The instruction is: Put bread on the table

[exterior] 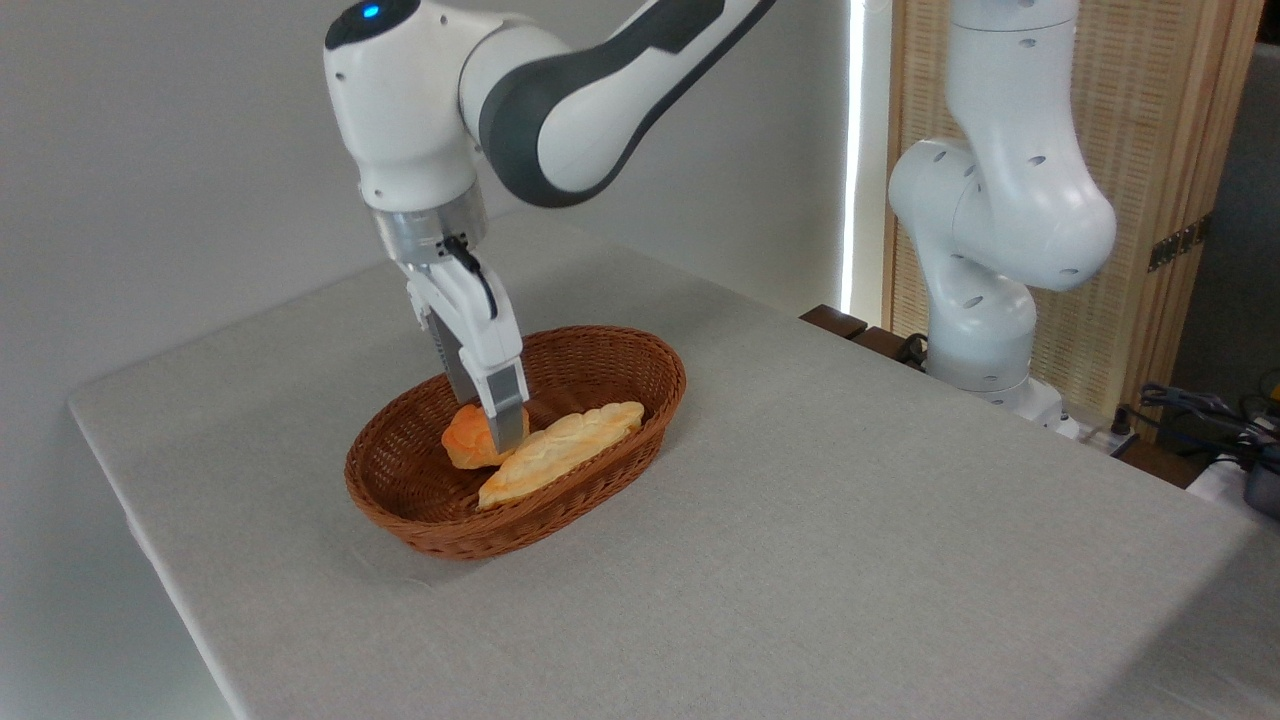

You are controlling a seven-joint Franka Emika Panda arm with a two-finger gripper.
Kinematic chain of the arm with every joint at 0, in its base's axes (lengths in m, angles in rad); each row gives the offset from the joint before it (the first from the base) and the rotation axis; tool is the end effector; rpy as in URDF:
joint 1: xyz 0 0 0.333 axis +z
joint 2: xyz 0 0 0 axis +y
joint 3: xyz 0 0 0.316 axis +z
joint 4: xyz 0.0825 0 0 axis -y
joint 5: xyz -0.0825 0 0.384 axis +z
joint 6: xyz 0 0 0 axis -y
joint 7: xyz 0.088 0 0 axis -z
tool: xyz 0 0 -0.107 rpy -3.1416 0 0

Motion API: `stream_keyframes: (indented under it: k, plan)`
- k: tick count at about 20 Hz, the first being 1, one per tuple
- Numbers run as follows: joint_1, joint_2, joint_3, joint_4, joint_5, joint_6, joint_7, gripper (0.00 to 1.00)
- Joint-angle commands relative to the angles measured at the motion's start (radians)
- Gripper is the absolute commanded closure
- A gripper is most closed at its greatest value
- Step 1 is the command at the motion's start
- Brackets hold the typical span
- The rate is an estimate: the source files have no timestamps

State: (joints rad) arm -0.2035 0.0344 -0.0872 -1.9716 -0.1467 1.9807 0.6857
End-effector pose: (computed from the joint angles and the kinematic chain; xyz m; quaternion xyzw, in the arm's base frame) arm 0.5357 -0.1695 0.4504 0.8947 -0.4411 0.0011 0.0695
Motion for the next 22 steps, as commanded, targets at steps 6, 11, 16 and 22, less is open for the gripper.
stream_keyframes:
  k: [6,11,16,22]
  plan:
    - [-0.005,0.042,-0.02,0.005,-0.007,0.033,0.024,0.22]
    - [-0.001,0.039,-0.014,0.007,-0.007,0.023,0.083,0.65]
    - [-0.001,0.036,-0.013,0.008,-0.007,0.018,0.084,0.63]
    - [0.01,0.003,0.001,0.014,-0.008,-0.002,0.078,0.59]
